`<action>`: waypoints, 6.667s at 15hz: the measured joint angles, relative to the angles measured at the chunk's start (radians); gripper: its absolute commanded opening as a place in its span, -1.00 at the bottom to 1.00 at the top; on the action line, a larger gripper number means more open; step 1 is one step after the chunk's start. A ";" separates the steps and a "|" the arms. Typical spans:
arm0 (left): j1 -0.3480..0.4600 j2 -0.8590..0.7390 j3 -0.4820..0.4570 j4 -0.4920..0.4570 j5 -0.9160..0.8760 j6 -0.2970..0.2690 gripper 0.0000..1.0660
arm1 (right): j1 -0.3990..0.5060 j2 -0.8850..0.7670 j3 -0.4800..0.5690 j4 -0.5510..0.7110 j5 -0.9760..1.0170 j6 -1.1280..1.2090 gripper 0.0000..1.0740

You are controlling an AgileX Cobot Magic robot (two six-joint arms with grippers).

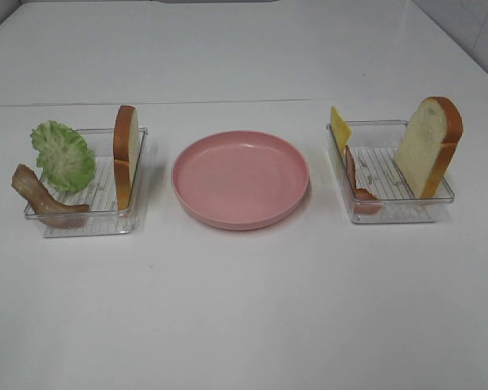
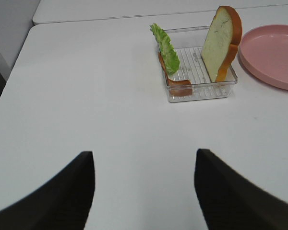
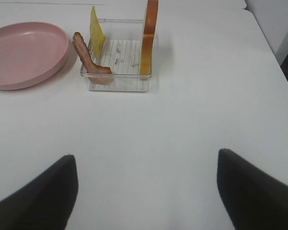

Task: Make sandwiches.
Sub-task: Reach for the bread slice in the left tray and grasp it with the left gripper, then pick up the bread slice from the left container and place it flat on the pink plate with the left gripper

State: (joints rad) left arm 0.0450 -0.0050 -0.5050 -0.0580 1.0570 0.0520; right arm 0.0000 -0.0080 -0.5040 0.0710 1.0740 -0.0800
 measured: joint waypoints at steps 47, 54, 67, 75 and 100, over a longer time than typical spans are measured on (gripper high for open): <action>-0.157 1.609 -0.905 -0.212 0.020 -0.020 0.44 | 0.000 0.000 0.000 0.000 0.000 0.000 0.41; -0.474 1.953 -1.274 0.107 0.132 -0.340 0.43 | 0.000 0.000 0.000 0.000 0.000 0.000 0.41; -0.467 2.214 -1.534 0.163 0.155 -0.369 0.43 | 0.000 0.000 0.000 0.000 0.000 0.000 0.41; -0.427 2.284 -1.536 0.150 0.159 -0.376 0.43 | 0.000 0.000 0.000 0.001 0.000 0.000 0.41; -0.427 2.180 -1.539 -0.352 0.063 -0.083 -1.00 | 0.000 0.000 0.000 0.003 0.000 0.000 0.41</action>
State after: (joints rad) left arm -0.3820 2.1750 -2.0440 -0.4100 1.1200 -0.0310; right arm 0.0000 -0.0080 -0.5040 0.0740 1.0740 -0.0800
